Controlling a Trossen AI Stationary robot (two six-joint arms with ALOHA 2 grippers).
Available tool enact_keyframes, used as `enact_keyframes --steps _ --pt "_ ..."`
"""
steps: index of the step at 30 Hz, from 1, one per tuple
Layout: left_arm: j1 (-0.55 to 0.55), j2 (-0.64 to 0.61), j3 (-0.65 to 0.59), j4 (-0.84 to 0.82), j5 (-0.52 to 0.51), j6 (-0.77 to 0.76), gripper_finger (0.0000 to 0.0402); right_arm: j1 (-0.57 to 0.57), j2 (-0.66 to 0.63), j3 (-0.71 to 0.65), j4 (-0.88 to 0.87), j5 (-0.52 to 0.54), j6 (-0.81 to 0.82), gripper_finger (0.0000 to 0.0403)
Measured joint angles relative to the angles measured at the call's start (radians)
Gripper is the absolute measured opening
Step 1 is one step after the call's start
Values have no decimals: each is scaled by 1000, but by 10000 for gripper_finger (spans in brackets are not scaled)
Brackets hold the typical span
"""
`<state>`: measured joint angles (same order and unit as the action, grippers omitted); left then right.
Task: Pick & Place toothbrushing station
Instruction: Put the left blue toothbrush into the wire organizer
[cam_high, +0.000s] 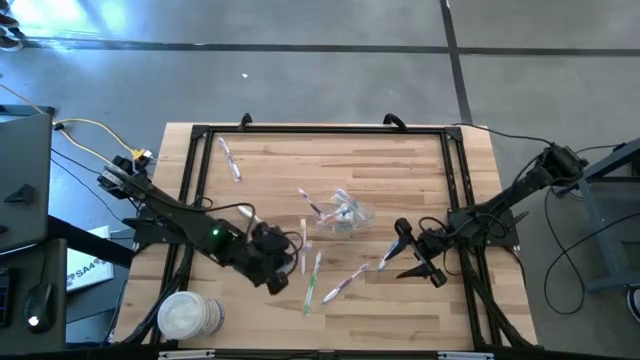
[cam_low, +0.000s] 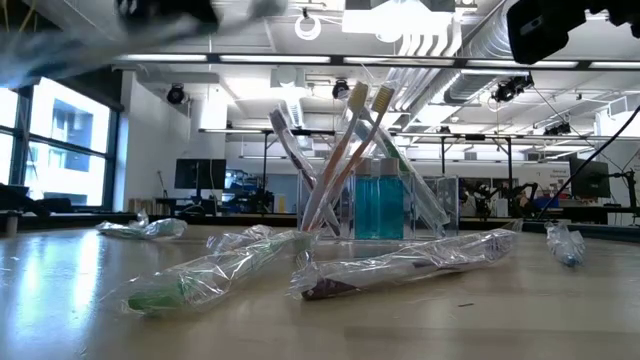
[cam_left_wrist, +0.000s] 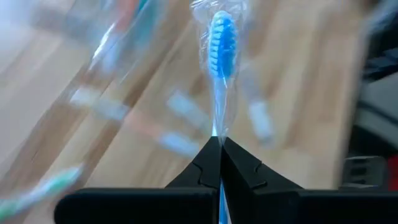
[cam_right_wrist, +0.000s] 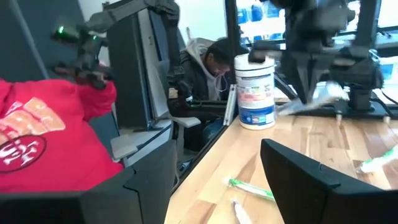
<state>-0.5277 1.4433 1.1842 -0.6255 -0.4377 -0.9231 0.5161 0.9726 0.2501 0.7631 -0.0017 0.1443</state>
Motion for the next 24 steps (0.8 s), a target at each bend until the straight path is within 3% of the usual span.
enact_keyframes --steps 12,19,24 --pt "30 66 21 567 -15 612 1 39 0 0 47 3 -64 226" --pt "145 192 19 792 196 728 1 39 0 0 57 124 -41 226" --pt "215 258 21 963 224 797 1 39 0 0 57 245 -37 226"
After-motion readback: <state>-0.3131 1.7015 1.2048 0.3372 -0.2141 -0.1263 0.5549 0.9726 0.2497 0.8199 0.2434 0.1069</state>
